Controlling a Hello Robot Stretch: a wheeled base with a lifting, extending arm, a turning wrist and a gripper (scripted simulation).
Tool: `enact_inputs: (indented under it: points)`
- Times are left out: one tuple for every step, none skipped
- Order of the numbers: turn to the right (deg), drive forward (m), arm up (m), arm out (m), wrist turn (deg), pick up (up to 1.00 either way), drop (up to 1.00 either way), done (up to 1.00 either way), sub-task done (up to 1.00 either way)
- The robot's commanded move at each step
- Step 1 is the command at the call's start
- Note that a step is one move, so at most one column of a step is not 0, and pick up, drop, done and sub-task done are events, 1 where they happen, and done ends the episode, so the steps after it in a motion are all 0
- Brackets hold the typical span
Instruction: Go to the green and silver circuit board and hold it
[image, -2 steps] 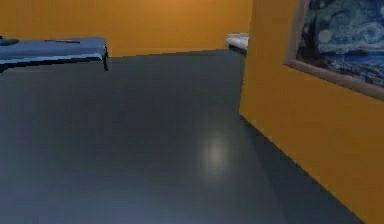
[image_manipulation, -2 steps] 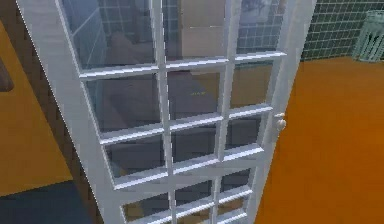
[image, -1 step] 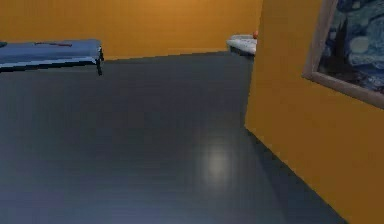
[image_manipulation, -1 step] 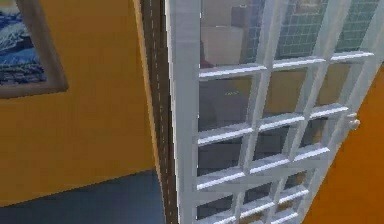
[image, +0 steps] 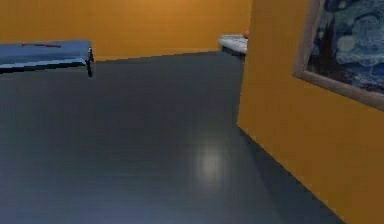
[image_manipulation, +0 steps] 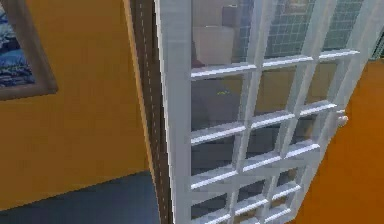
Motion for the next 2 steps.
enact_inputs:
  points:
    - [0.0, 1.0, 0.0, 0.0, 0.0, 0.0, 0.0, 0.0, 0.0]
    - [3.0, 0.0, 0.0, 0.0, 0.0, 0.0, 0.0, 0.0, 0.0]
